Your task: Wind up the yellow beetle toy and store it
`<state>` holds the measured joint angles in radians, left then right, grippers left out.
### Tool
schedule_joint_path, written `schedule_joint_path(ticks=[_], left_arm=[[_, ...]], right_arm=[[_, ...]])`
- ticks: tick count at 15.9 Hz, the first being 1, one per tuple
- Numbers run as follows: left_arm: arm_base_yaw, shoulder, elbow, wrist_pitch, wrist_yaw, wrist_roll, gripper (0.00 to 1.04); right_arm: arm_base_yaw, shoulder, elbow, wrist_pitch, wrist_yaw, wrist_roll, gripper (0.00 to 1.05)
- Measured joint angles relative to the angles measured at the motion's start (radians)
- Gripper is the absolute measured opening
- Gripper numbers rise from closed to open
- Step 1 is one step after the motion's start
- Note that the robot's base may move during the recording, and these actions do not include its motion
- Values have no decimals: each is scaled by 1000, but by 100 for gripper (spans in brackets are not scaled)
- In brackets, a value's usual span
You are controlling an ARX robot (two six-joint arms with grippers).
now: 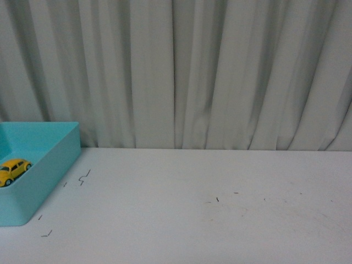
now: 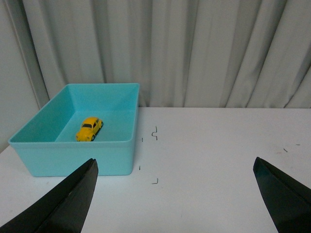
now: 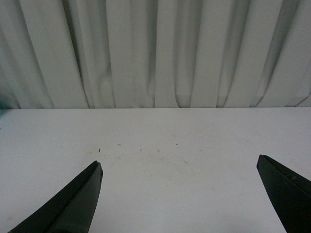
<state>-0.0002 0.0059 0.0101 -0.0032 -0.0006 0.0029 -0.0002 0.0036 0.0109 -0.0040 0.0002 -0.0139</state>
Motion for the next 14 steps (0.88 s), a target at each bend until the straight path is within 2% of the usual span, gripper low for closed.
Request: schedule_joint_path(ticks=[14], left_arm=[[0,0,0,0,0,0,98]], right_arm=[[0,0,0,0,0,0,98]])
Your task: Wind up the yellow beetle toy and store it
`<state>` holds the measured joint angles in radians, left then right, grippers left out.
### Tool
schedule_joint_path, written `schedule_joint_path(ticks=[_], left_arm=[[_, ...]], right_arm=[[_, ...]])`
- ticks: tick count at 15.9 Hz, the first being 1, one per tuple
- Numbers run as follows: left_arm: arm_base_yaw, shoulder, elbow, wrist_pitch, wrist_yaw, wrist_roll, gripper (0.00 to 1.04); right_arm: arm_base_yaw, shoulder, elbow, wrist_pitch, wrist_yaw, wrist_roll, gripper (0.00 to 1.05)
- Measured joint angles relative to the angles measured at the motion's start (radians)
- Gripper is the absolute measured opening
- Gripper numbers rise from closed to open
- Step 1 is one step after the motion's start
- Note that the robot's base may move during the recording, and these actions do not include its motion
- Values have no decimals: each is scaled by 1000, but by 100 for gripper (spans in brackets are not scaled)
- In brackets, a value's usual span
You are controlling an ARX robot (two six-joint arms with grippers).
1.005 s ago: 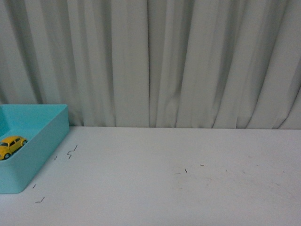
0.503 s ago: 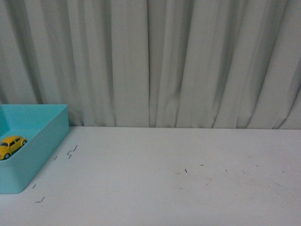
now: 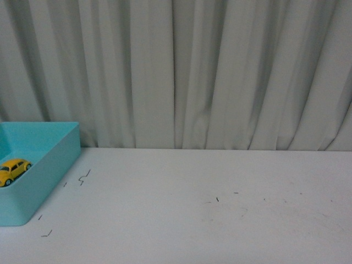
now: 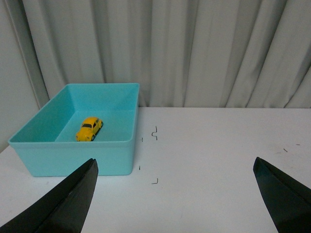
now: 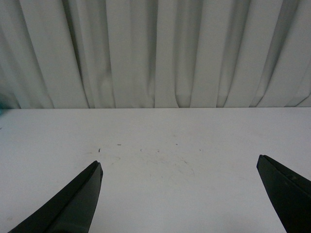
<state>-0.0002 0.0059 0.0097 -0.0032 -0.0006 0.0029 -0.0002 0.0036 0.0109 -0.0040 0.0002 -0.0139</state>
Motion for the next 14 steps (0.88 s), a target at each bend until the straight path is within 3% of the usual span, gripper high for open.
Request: schedule_joint_path(ticks=[14], left_arm=[[0,0,0,-1,0,0,98]], right_arm=[[0,0,0,1,0,0,98]])
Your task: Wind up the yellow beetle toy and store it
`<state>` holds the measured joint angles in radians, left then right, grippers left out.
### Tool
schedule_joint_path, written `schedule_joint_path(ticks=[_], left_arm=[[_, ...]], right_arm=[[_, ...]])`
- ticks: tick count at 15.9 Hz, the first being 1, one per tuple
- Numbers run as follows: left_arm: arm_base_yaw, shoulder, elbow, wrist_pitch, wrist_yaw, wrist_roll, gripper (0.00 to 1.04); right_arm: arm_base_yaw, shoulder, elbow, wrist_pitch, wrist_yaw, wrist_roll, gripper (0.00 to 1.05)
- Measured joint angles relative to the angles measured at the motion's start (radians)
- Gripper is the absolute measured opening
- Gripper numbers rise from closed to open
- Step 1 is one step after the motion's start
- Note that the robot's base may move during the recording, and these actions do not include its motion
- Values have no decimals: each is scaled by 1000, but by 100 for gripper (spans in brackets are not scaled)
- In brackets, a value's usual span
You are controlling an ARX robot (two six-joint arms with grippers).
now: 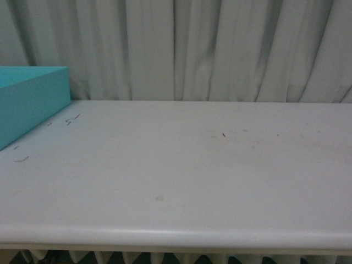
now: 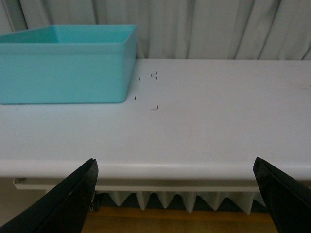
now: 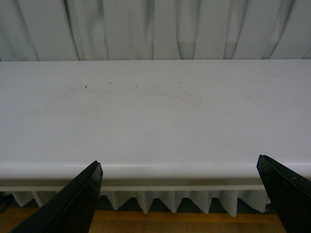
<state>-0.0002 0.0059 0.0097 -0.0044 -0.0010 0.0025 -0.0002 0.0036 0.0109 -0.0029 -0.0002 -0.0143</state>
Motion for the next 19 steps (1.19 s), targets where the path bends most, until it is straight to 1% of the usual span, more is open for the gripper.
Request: schedule_joint_path(ticks=[19], left_arm=[[0,0,0,0,0,0,98]], right_arm=[[0,0,0,-3,0,3,98]])
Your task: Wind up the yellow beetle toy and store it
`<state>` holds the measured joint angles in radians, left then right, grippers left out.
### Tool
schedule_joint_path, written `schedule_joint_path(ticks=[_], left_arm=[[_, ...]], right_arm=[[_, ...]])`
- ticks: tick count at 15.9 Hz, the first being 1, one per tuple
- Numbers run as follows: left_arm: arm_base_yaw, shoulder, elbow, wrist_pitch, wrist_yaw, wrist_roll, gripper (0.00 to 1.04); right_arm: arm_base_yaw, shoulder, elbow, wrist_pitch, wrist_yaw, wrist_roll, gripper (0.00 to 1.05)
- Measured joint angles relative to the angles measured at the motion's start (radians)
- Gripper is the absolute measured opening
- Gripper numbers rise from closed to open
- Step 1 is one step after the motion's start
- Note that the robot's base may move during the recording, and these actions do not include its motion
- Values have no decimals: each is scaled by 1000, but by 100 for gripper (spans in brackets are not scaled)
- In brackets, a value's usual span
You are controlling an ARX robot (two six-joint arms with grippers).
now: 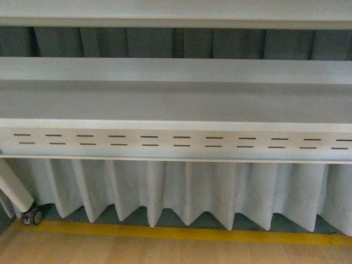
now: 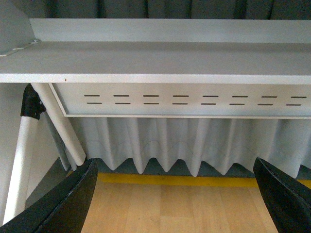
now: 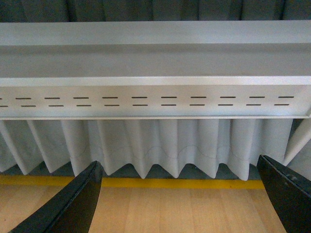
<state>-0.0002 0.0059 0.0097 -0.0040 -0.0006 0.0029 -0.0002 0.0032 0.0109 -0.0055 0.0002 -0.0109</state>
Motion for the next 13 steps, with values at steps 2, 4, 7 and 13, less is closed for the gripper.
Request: schedule_joint_path(ticks=[2,4,7,13], left_arm=[[0,0,0,0,0,0,98],[0,0,0,0,0,0,98],[0,0,0,0,0,0,98],[0,0,0,0,0,0,98]], right_arm=[[0,0,0,1,0,0,98],[0,0,0,1,0,0,98],[0,0,0,1,0,0,98],[0,0,0,1,0,0,98]])
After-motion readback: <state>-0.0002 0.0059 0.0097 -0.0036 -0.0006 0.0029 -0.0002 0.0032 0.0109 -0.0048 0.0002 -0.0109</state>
